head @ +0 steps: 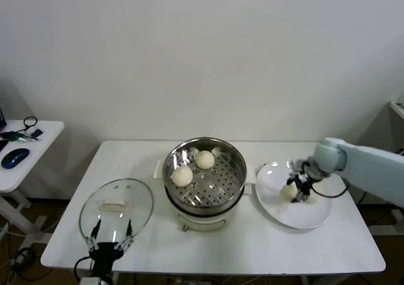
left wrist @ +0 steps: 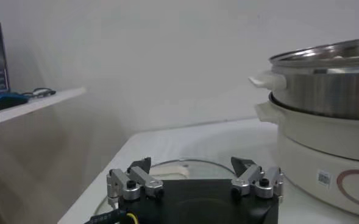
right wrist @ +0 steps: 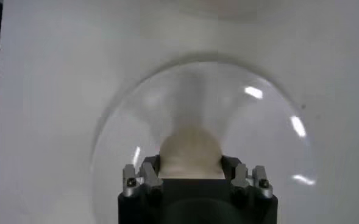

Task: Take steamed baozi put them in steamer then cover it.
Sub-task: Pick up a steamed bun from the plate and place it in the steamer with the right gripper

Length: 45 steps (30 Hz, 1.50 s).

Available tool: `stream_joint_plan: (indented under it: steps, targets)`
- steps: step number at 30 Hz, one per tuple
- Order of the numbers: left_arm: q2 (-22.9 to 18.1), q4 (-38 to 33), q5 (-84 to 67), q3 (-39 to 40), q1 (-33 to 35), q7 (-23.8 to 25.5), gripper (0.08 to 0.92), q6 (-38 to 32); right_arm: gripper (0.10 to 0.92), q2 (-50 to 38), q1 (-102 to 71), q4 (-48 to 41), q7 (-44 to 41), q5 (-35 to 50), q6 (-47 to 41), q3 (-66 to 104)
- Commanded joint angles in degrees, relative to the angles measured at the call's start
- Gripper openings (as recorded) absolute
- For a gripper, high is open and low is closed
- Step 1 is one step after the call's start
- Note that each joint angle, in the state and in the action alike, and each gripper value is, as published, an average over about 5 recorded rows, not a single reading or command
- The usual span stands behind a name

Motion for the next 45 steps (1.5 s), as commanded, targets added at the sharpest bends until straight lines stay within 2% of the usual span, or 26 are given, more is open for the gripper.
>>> stream_joint_plan:
  steps: [1,8,11,15,24,45]
  targets:
    - [0.1,0.0,0.0,0.0,0.0,0.0,0.823,0.0,0.667,14.8,28.7,-1.3,-8.5,0.5,22.1,-6.4]
    - [0.1,-0.1,0.2,0.0,-0.1,0.1,0.823,0.1,0.666,26.0,30.1,11.7,-7.4,-3.0,27.2,-0.8]
    - [0.2,-0.3,0.2,-0.1,0.1,0.1,0.823,0.2,0.664,29.0,26.4,18.0,-6.7,-5.2,27.6,-0.2]
    - [0.2,-0.8,0.2,-0.5,0.7,0.0,0.823,0.1,0.662,30.7,21.3,21.3,-5.9,-9.4,28.0,-0.9]
    - [0.0,-1.4,-0.2,-1.3,1.6,-0.2,0.823,0.0,0.662,30.9,11.6,17.9,-3.4,-16.5,27.7,-3.8]
    - [-0.2,-1.4,-0.6,-1.6,1.4,-0.3,0.823,-0.1,0.663,31.5,6.5,12.8,-2.2,-19.4,26.8,-4.4]
